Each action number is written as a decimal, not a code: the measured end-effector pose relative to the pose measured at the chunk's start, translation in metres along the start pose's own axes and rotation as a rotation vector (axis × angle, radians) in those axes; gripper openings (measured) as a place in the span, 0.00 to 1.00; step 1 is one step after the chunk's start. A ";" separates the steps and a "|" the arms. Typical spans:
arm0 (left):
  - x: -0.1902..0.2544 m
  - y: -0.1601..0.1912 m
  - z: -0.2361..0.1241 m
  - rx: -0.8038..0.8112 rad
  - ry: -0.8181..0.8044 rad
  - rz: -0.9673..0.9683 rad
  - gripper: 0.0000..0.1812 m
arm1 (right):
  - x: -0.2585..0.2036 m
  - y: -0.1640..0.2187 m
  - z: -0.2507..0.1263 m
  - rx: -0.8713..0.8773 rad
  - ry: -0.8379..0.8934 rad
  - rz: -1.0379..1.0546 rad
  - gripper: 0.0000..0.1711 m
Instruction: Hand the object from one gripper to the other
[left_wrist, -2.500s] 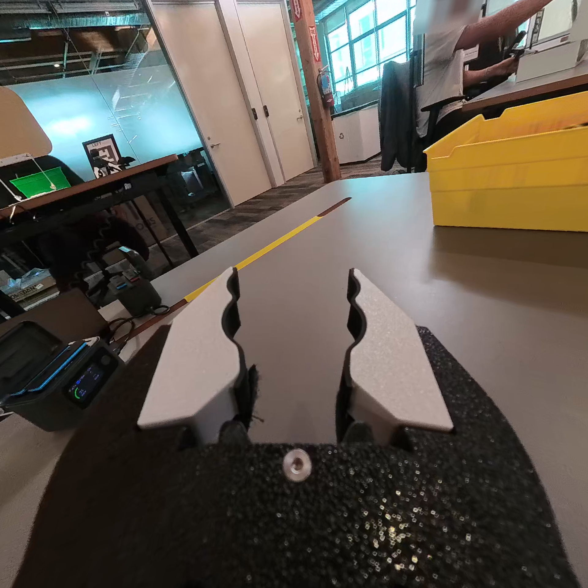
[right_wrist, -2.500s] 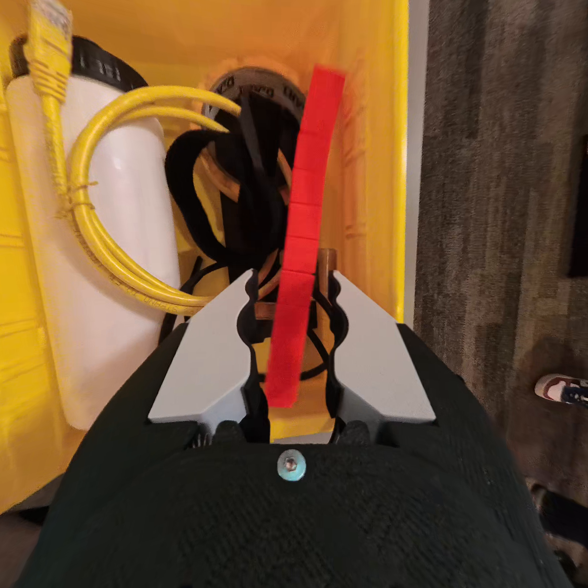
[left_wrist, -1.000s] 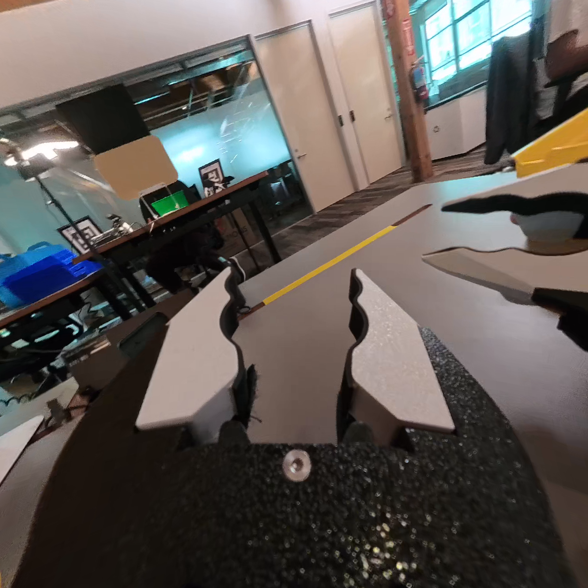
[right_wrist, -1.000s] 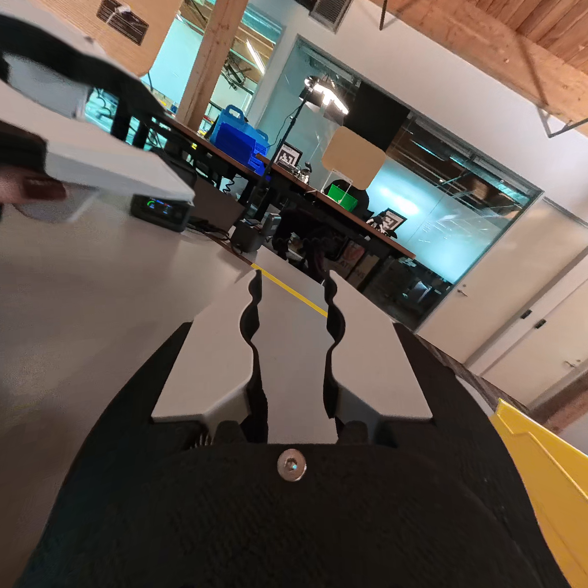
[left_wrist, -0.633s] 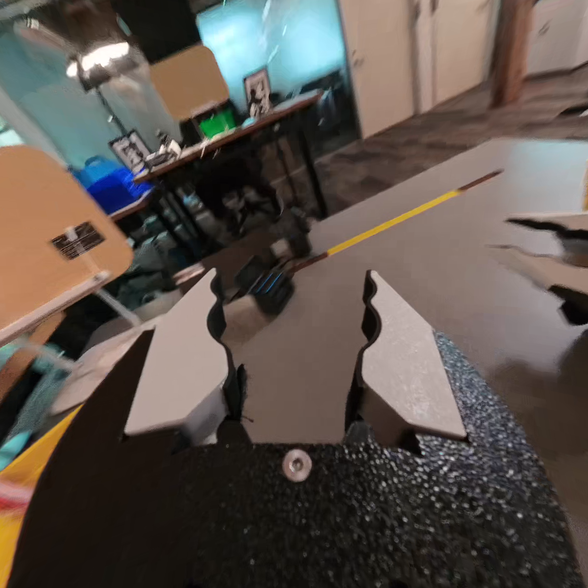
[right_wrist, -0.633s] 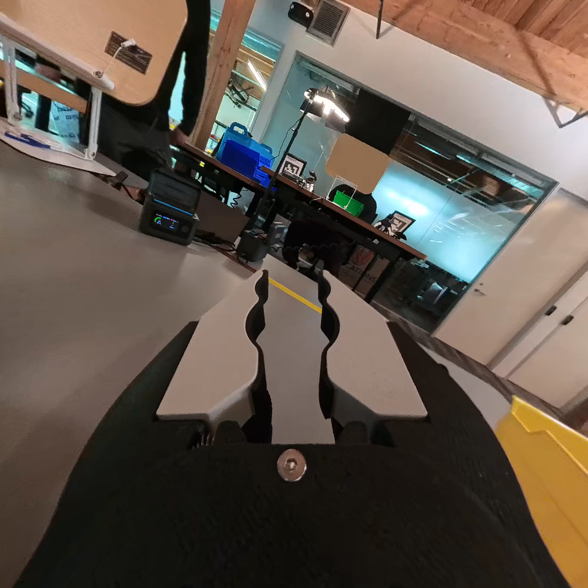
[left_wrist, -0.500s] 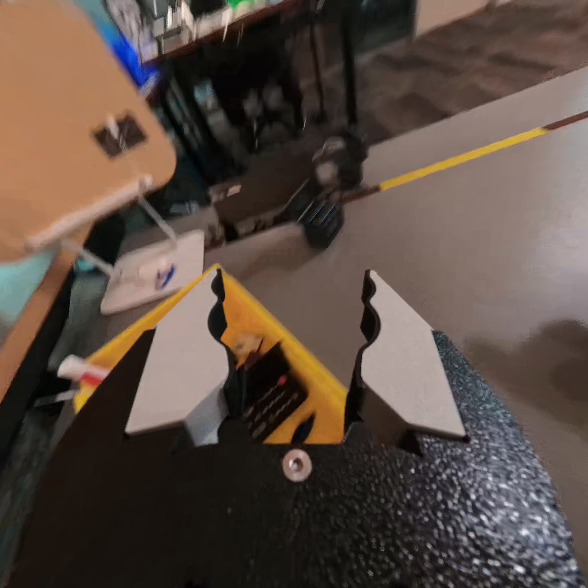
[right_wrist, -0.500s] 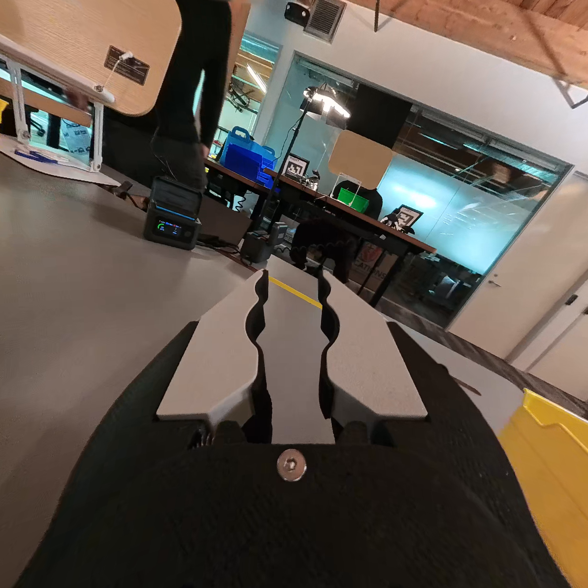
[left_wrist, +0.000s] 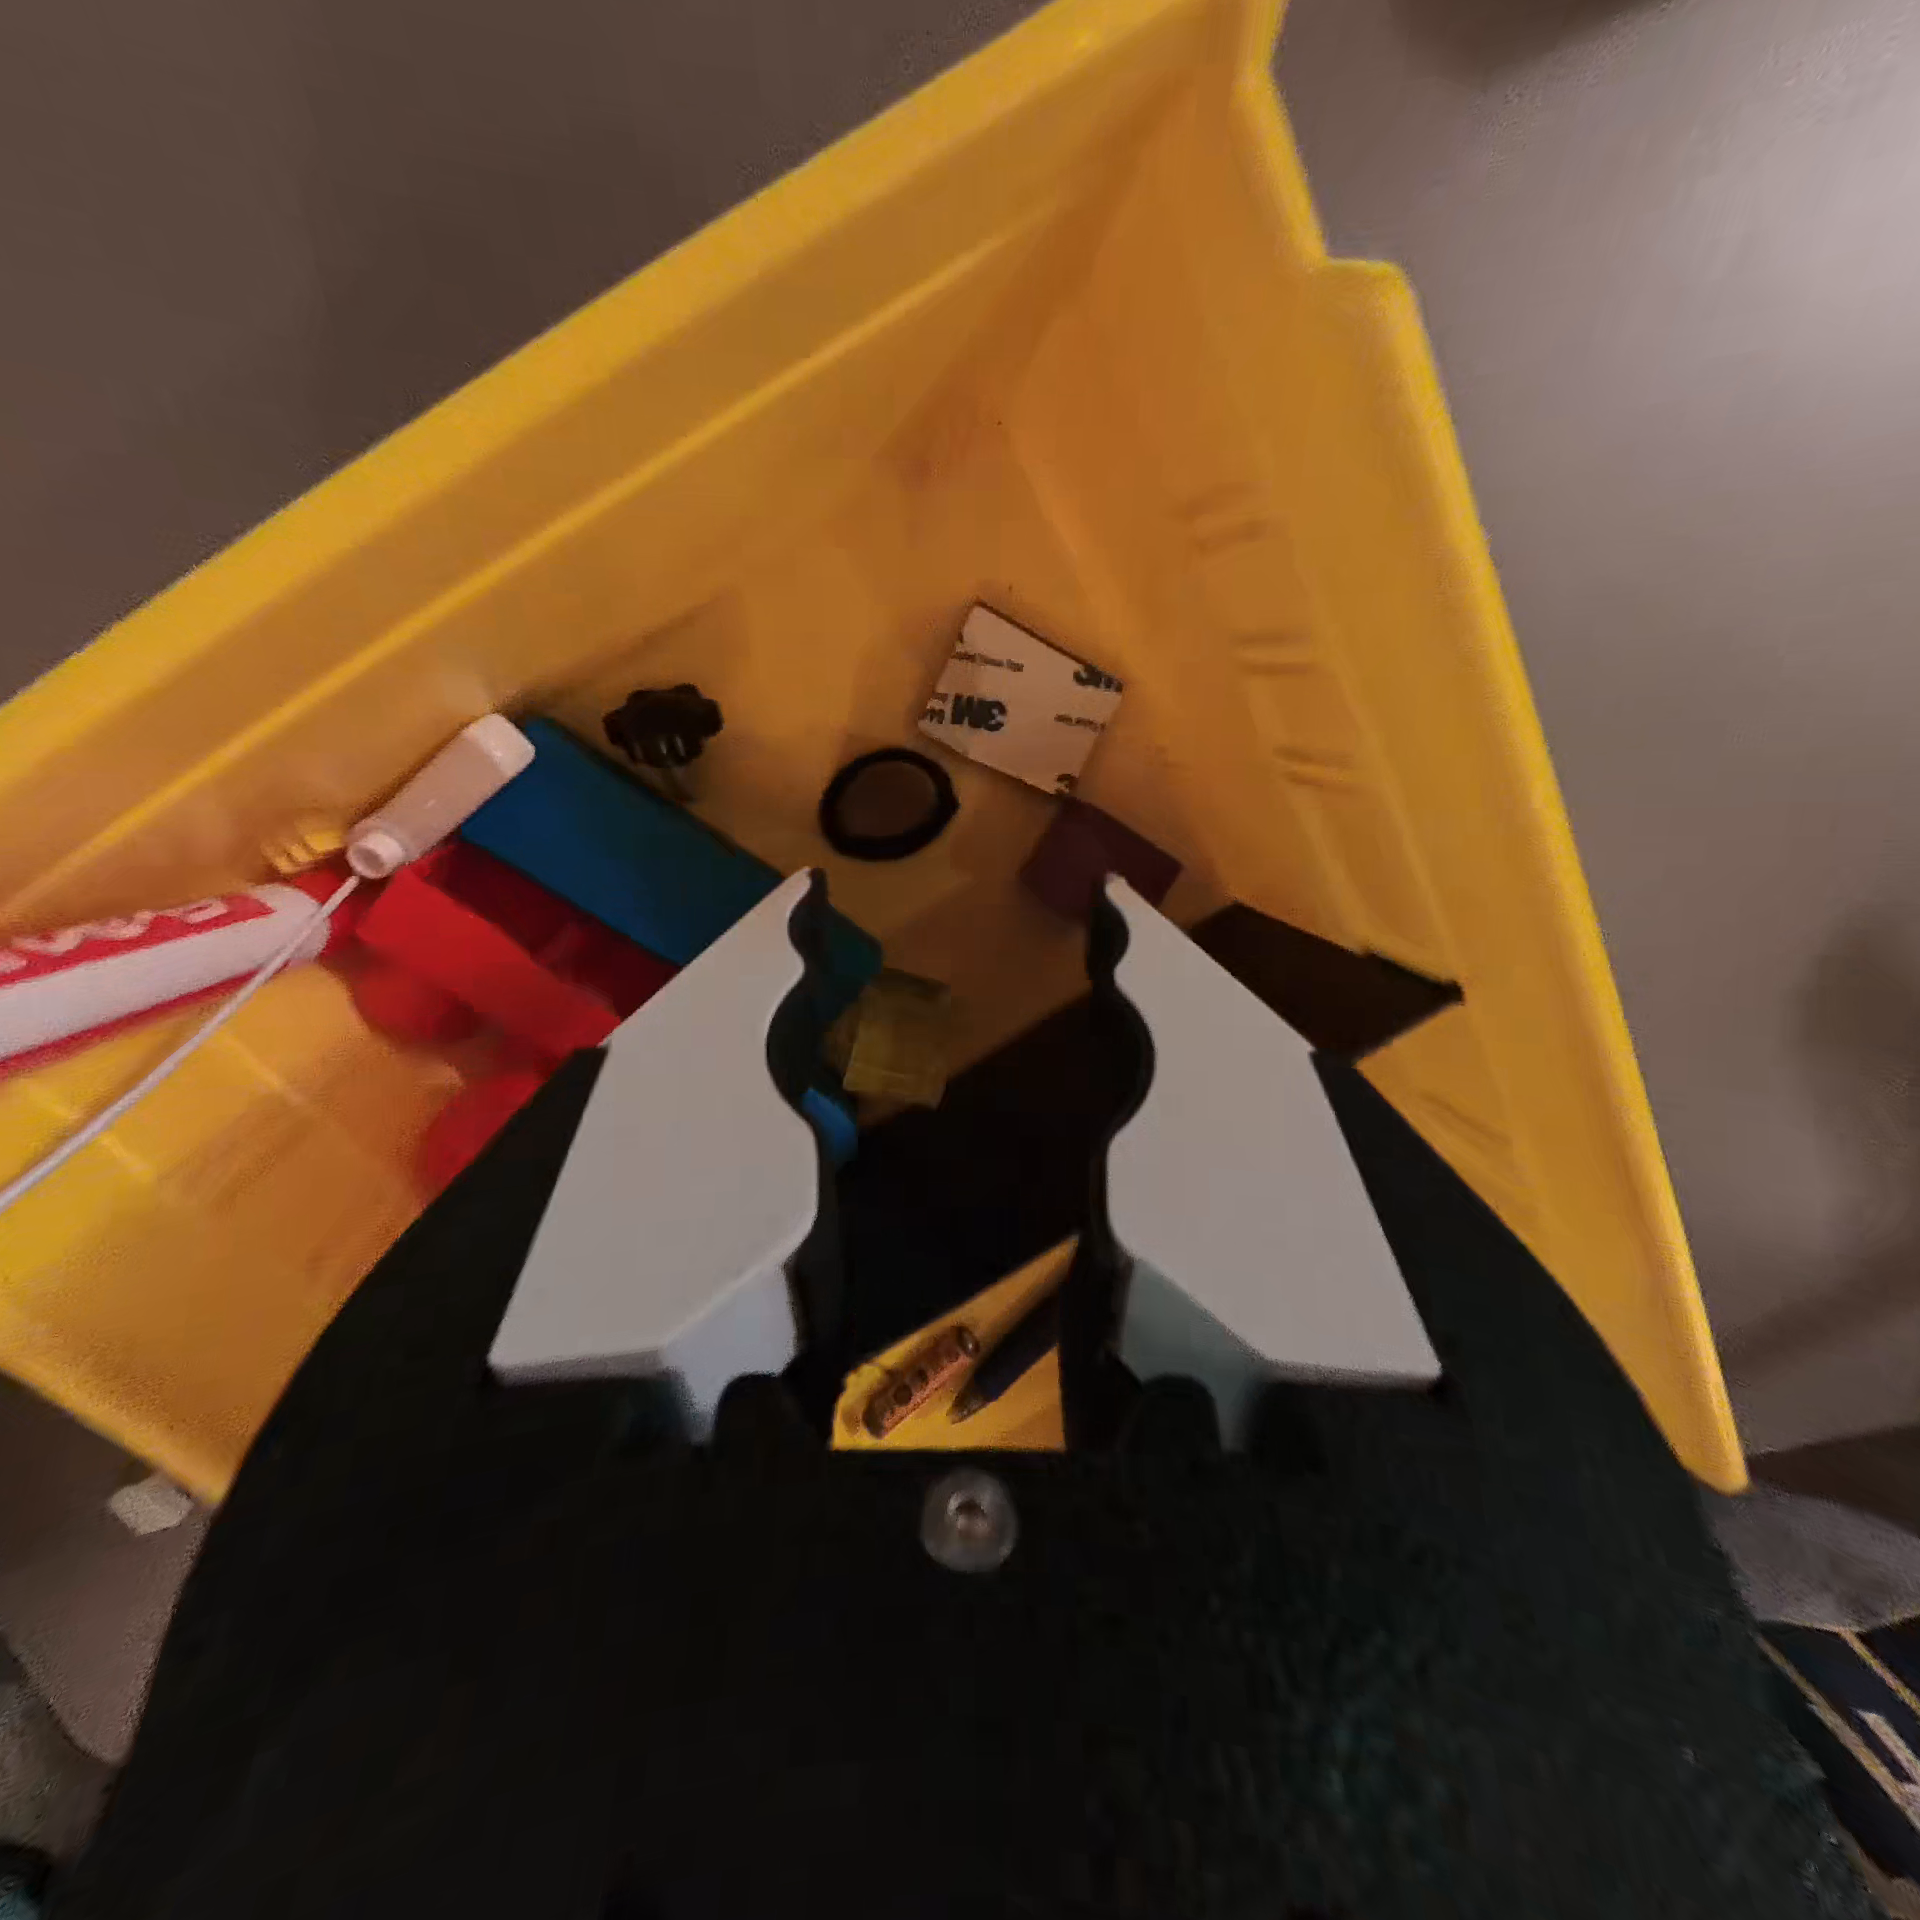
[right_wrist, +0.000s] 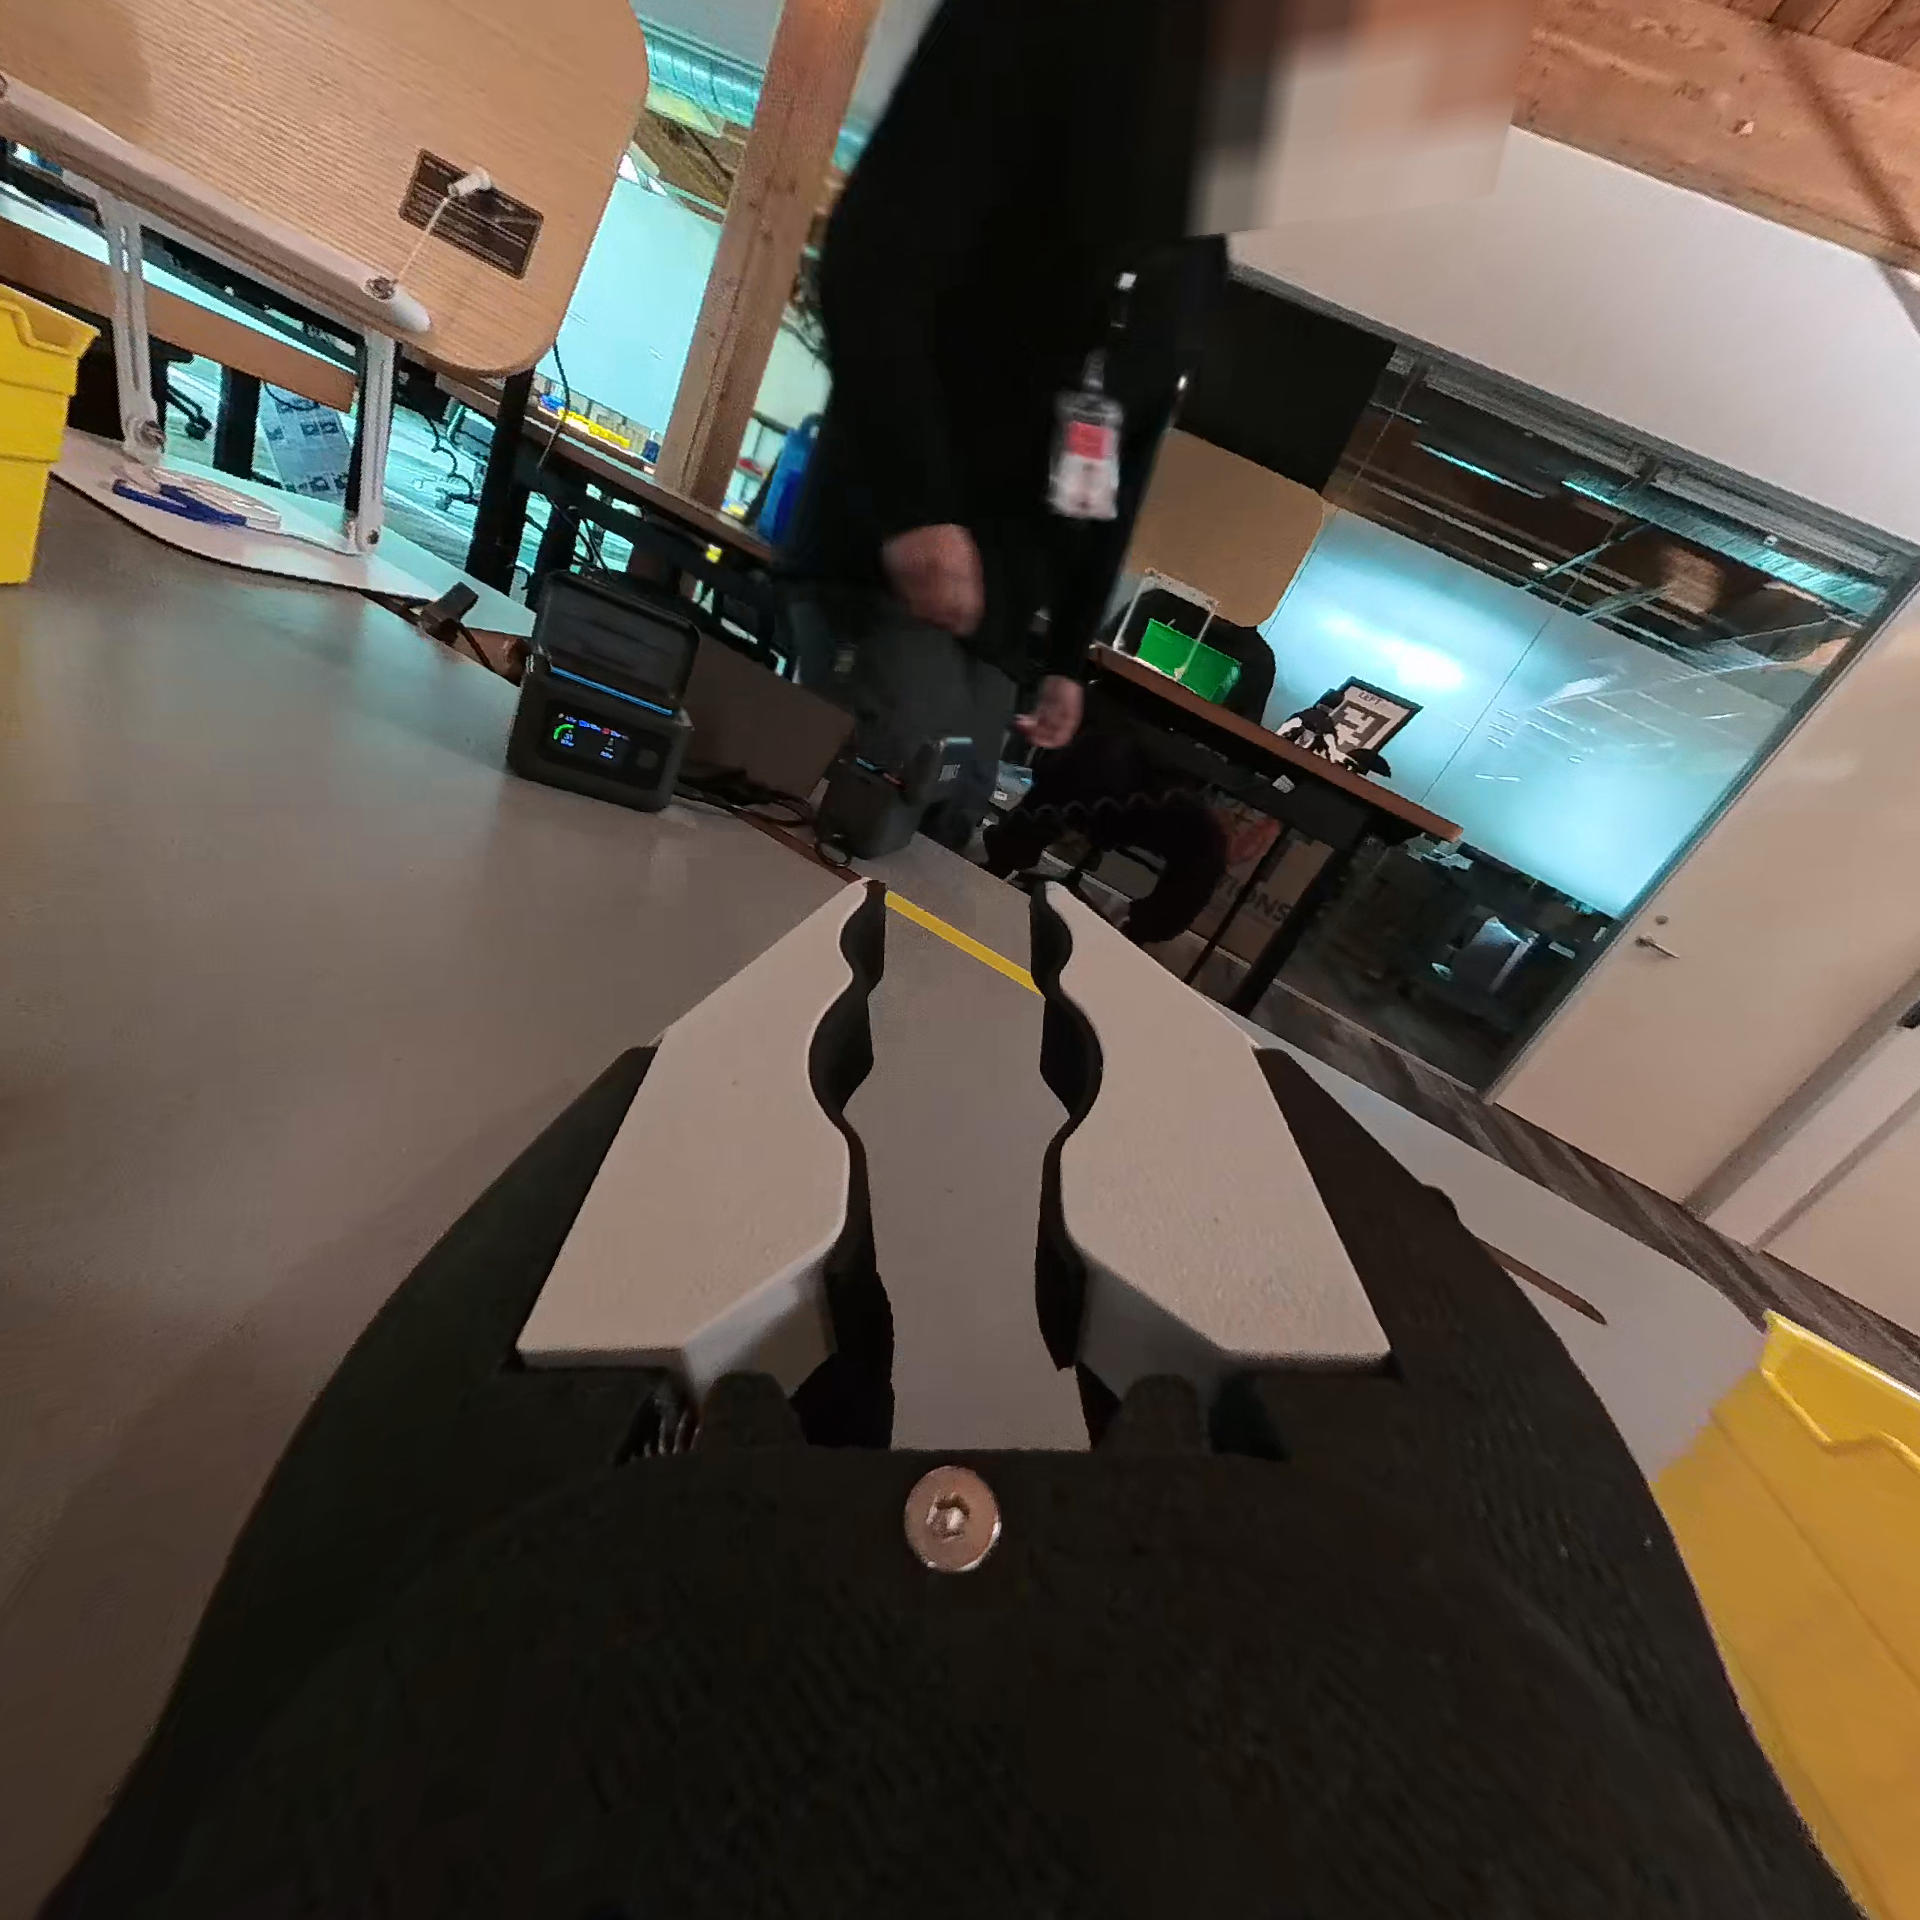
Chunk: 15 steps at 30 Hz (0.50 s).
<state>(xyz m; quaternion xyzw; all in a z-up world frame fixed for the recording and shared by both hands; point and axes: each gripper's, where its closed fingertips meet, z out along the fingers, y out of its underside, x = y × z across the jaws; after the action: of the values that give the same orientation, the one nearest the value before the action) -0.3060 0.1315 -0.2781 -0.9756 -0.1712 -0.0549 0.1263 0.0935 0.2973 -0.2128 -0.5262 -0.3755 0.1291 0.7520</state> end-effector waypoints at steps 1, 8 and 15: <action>-0.001 0.000 0.007 -0.025 0.005 -0.012 0.26 | -0.001 0.000 0.000 0.001 -0.004 -0.002 0.16; -0.010 0.003 0.031 -0.116 -0.014 -0.056 0.21 | -0.006 0.000 0.003 0.001 -0.025 -0.021 0.15; -0.005 0.006 0.036 -0.125 -0.006 0.059 0.12 | -0.009 -0.001 0.005 0.006 -0.040 -0.023 0.14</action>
<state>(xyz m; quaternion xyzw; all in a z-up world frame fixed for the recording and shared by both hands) -0.3067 0.1344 -0.3152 -0.9863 -0.1392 -0.0588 0.0661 0.0831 0.2951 -0.2146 -0.5170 -0.3959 0.1320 0.7474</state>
